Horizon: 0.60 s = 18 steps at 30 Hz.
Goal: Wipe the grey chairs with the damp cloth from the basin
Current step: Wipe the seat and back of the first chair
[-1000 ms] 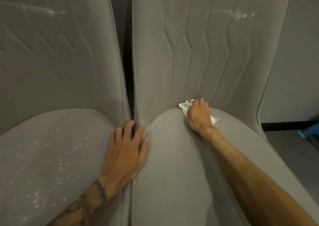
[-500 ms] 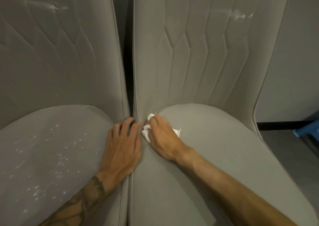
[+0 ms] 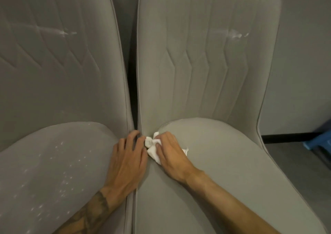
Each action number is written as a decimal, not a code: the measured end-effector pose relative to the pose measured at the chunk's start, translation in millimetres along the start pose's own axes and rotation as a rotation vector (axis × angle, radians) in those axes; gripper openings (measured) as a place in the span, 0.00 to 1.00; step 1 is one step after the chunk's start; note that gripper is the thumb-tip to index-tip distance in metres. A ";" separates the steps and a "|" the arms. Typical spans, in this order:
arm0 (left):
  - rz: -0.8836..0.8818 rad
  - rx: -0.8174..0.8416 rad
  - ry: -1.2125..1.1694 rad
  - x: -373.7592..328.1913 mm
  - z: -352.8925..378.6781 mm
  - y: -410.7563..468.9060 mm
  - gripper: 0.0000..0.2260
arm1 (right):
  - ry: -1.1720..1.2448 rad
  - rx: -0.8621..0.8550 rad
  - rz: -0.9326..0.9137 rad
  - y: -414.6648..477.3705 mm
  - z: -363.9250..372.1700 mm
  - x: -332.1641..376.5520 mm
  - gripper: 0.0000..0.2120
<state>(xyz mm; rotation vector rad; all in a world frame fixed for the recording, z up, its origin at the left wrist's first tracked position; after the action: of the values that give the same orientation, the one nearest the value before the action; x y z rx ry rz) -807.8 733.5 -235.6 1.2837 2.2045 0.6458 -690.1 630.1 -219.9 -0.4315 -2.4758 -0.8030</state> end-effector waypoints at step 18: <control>0.258 -0.466 0.208 4.3 -40.6 235.9 0.25 | -0.654 -0.908 -0.166 196.4 -235.3 -89.1 0.18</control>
<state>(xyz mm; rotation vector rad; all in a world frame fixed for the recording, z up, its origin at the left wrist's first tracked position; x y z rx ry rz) -683.0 835.6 -58.5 1.2980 1.8880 1.3557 -446.6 625.2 -13.6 -0.9158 -2.5668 -2.1451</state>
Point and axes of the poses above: each hand's wrist, its own y-axis towards the middle knuckle, its own z-axis out of the palm, x = y × z, the point moved 4 cm from there along y, towards the middle knuckle, and after that the axes turned 10 degrees about -x, right-handed, at the moved point
